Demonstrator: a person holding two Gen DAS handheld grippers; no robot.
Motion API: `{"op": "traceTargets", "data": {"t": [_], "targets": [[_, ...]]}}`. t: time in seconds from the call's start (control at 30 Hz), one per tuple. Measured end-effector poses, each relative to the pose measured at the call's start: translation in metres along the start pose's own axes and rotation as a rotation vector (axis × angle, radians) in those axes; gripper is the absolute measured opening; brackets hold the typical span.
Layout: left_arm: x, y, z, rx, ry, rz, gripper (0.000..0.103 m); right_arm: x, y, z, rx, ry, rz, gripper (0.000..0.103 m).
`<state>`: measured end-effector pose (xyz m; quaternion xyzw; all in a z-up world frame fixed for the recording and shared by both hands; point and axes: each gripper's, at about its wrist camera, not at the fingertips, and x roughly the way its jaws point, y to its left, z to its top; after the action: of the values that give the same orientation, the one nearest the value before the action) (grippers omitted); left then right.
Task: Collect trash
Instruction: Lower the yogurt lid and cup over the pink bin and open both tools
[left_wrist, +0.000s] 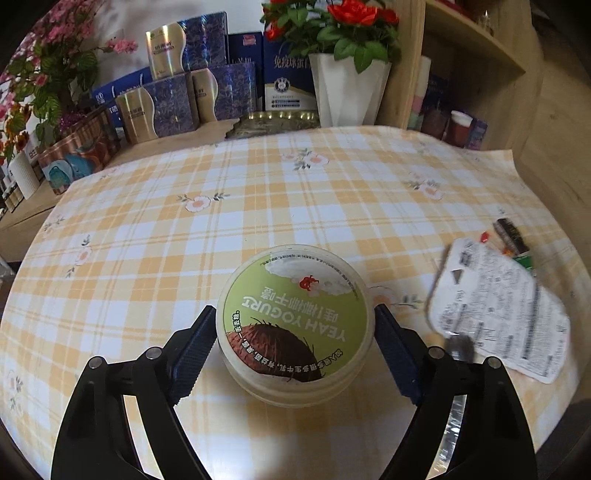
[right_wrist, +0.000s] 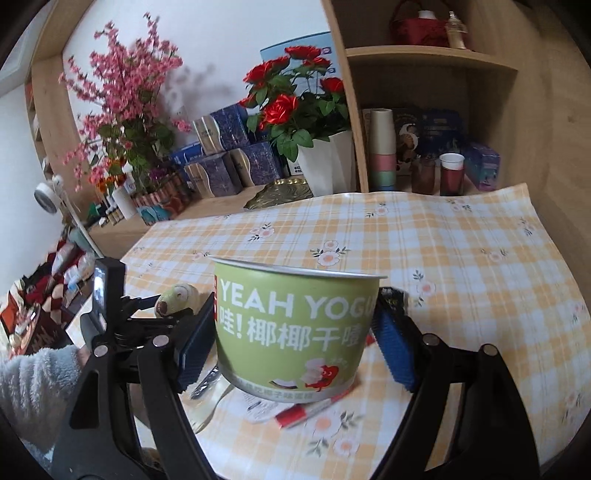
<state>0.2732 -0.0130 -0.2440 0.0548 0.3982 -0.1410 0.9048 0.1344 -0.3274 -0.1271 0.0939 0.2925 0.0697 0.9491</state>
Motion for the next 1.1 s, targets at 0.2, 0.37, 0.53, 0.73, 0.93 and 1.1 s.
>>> {"op": "traceTargets", "data": {"t": [0.2, 0.37, 0.53, 0.73, 0.93, 1.1], "targets": [[-0.068, -0.012, -0.007, -0.003, -0.066, -0.03, 0.082, -0.028, 0.003, -0.017, 0.061, -0.012, -0.002, 0.078], [-0.122, -0.024, -0.029, -0.025, -0.095, -0.068, 0.082, -0.046, 0.011, -0.039, 0.076, 0.015, -0.003, 0.078], [-0.16, -0.037, -0.059, -0.048, -0.114, -0.102, 0.083, -0.062, 0.027, -0.067, 0.058, 0.05, -0.007, 0.078], [-0.196, -0.053, -0.092, -0.055, -0.131, -0.132, 0.083, -0.077, 0.042, -0.101, 0.047, 0.081, 0.002, 0.078], [-0.222, -0.064, -0.115, -0.038, -0.153, -0.145, 0.083, -0.081, 0.058, -0.137, 0.008, 0.136, 0.01, 0.078], [-0.228, -0.064, -0.129, -0.045, -0.153, -0.153, 0.083, -0.077, 0.066, -0.164, 0.0, 0.164, 0.025, 0.078]]}}
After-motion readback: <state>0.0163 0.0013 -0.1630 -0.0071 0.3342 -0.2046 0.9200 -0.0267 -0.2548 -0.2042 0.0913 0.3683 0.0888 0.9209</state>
